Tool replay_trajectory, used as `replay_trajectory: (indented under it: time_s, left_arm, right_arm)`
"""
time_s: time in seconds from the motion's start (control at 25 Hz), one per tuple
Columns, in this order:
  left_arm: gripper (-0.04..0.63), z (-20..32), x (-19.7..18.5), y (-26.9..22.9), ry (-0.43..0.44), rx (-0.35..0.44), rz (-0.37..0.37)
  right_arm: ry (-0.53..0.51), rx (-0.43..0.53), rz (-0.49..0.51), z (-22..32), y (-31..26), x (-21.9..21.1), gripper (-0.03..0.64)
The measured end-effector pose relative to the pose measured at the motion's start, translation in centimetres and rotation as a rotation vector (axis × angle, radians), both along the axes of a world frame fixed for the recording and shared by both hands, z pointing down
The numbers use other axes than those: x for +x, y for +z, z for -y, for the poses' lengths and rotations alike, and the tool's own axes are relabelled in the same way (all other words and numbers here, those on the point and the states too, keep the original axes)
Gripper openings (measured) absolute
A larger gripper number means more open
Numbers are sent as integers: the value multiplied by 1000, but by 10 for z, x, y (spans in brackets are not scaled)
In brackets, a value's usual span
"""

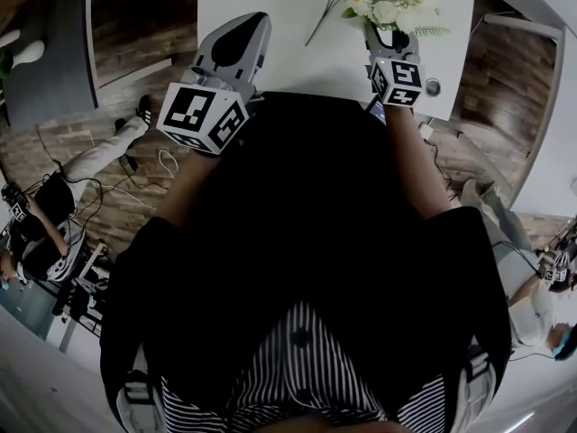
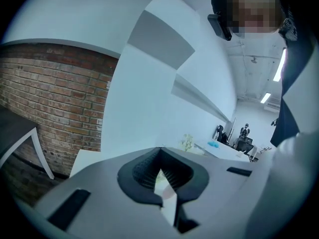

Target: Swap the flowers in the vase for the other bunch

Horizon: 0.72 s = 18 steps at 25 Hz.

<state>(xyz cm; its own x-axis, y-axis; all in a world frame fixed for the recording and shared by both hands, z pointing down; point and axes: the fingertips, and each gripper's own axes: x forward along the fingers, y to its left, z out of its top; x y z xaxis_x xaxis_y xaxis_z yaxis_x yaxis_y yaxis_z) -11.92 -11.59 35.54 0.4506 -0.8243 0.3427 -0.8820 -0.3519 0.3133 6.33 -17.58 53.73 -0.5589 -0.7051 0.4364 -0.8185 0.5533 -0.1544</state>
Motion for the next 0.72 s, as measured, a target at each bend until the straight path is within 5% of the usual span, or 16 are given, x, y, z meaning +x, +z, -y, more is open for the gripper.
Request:
replay_trajectory:
  time_s: [0.32, 0.56, 0.64, 0.72]
  left_arm:
    - [4, -2, 13, -22, 29, 48, -49]
    - [5, 9, 40, -40, 87, 88, -70]
    - [5, 11, 50, -45, 117, 102, -78]
    - [3, 14, 59, -51, 151, 122, -86]
  right_arm:
    - [-106, -172, -47, -42, -35, 15, 299]
    - [-113, -253, 76, -78, -86, 49, 304]
    - [-108, -210, 165, -81, -125, 53, 268]
    - [-101, -142, 283, -76, -171, 55, 159]
